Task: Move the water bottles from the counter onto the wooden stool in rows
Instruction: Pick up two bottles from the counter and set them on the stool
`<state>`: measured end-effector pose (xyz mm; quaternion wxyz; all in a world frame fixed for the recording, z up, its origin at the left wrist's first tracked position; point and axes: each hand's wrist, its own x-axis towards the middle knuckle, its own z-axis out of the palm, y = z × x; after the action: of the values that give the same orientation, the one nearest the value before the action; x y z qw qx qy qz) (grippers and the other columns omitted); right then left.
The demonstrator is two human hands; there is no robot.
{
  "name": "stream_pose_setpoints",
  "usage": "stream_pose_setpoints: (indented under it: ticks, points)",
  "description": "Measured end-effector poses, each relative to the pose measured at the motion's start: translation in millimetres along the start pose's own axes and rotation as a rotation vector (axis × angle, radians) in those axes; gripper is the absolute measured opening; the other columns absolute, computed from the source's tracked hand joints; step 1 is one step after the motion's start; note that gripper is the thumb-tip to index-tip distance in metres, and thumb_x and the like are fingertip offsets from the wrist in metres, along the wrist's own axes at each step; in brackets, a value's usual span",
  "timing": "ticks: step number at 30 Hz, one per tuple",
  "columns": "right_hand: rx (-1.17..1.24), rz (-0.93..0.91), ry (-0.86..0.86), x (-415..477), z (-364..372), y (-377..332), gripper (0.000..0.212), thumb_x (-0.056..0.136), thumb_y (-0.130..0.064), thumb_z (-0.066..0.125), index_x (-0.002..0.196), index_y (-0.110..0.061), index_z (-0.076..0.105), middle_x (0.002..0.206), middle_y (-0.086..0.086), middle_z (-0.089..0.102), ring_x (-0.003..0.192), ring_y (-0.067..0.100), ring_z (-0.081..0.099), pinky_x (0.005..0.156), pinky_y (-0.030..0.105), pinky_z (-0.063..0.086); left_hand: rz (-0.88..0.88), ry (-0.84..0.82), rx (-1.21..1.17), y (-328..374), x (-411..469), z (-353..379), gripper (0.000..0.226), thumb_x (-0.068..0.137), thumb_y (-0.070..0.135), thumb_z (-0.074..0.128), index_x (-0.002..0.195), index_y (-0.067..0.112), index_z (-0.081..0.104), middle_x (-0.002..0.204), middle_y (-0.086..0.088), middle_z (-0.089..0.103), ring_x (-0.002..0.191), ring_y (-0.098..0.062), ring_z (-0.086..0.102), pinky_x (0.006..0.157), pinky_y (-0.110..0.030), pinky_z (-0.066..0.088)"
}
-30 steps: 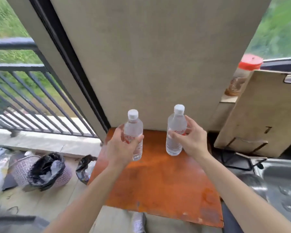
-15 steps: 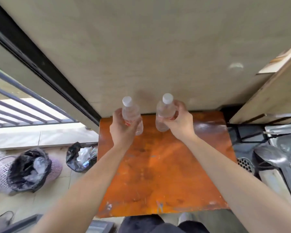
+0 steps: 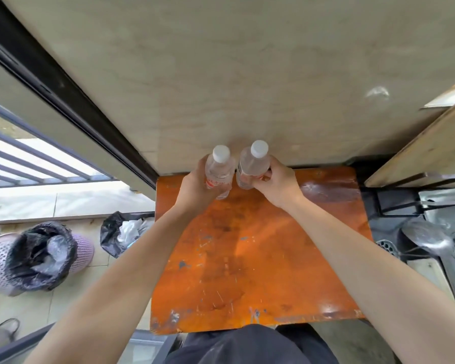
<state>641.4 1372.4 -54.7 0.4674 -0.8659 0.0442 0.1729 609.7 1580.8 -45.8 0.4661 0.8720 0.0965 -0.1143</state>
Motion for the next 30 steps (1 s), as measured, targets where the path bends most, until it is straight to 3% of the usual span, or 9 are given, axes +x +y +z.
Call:
stream_pose_setpoints:
  ticks: [4,8,18,21,26,30]
  points:
    - [-0.022,-0.013,-0.008,2.3,1.5,3.7,0.066,0.076,-0.049,0.083,0.132,-0.029,0.053,0.117,-0.009,0.069,0.109,0.014,0.066,0.096,0.041,0.055,0.042,0.129,-0.039,-5.5,-3.9,11.7,0.075,0.080,0.028,0.081,0.145,0.021,0.043,0.130,0.000,0.064,0.117,-0.020,0.060,0.086,-0.027,0.045]
    - [-0.045,0.032,-0.025,0.2,3.8,5.2,0.080,0.075,-0.056,0.080,0.142,-0.031,0.043,0.118,-0.012,0.063,0.110,0.014,0.065,0.097,0.032,0.053,-0.028,0.276,-0.142,-12.5,0.4,19.1,0.080,0.078,0.035,0.082,0.146,0.022,0.041,0.134,0.001,0.060,0.122,-0.018,0.057,0.096,-0.036,0.050]
    - [-0.102,-0.017,-0.046,8.0,31.6,-10.5,0.057,0.088,-0.027,0.077,0.139,-0.021,0.051,0.131,0.001,0.066,0.121,0.024,0.063,0.105,0.042,0.050,-0.027,0.116,-0.057,-25.2,9.2,4.9,0.075,0.092,0.021,0.068,0.153,0.029,0.026,0.141,0.001,0.057,0.127,-0.023,0.057,0.096,-0.046,0.053]
    - [-0.102,-0.017,-0.054,5.7,30.5,-14.5,0.062,0.087,-0.028,0.078,0.141,-0.020,0.049,0.135,0.001,0.063,0.125,0.023,0.060,0.107,0.042,0.048,-0.006,0.089,-0.053,-26.5,7.9,0.8,0.076,0.092,0.023,0.068,0.153,0.032,0.023,0.143,0.003,0.055,0.128,-0.021,0.056,0.099,-0.047,0.053]
    - [-0.237,-0.116,0.009,-17.4,-0.6,-16.2,0.078,0.089,-0.042,0.072,0.154,-0.024,0.032,0.152,0.000,0.048,0.134,0.020,0.050,0.109,0.041,0.046,0.122,0.157,-0.005,-12.0,-14.0,-12.5,0.083,0.090,0.053,0.064,0.156,0.029,0.019,0.152,-0.001,0.046,0.135,-0.020,0.049,0.100,-0.049,0.051]
    - [-0.373,-0.204,0.208,-49.4,-49.4,-14.4,0.070,0.098,-0.051,0.056,0.157,-0.024,0.028,0.162,0.002,0.028,0.139,0.024,0.044,0.106,0.039,0.045,0.273,0.294,0.103,13.8,-43.1,-28.0,0.075,0.095,0.063,0.051,0.156,0.030,0.021,0.161,0.003,0.031,0.143,-0.017,0.038,0.104,-0.047,0.048]
